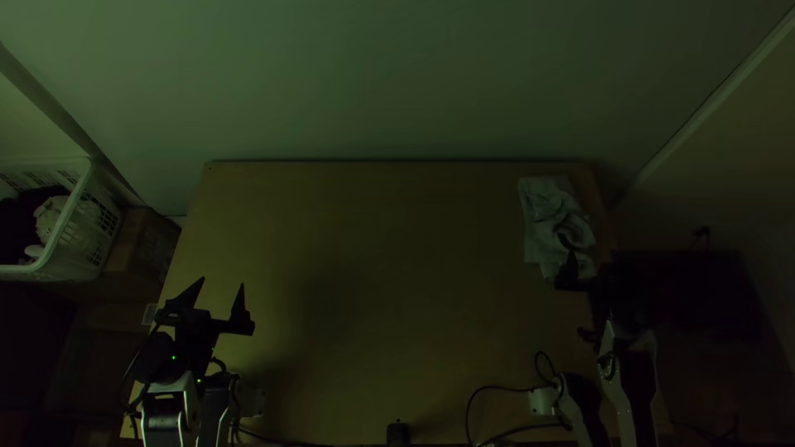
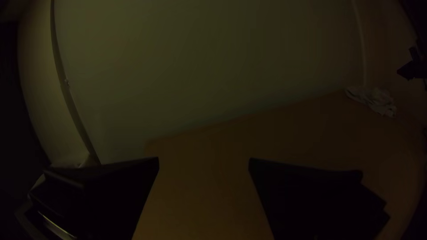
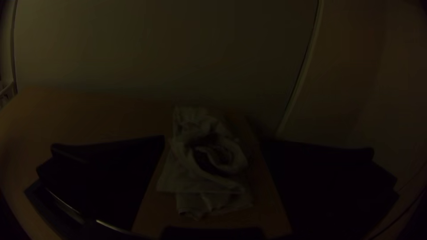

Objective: Fold the t-shirt

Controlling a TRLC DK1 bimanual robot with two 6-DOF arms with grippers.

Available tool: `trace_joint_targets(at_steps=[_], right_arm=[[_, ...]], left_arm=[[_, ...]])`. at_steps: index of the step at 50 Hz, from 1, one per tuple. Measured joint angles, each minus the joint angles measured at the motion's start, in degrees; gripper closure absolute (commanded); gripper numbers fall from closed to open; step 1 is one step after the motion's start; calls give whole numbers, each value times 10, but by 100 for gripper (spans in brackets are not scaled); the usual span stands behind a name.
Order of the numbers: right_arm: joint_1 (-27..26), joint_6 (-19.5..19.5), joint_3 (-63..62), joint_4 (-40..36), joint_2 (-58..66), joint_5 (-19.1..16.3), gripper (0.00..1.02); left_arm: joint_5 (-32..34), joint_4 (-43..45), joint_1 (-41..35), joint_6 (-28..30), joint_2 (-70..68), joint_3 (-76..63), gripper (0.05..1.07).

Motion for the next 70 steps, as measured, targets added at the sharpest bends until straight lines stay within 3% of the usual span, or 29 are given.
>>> trace_joint_targets(at_steps=[15,23,36,43,70], right_arm=[[-5,-17,-119,7,-263,7,4],[-45,-17,-149,22,-271,13,4],[-54,-17,-236,100,-272,15,4],[-32,-18,-237,101,-272,20,4],[-42,-30,-237,100,-272,24,4]], left_arm=[[2,151,0,12,-12,-104,10],[2,227,21,5,-12,-146,10],[2,244,56,-7,-15,-185,10],[2,284,68,-11,-15,-198,10],[-1,291,73,-24,-15,-201,10]])
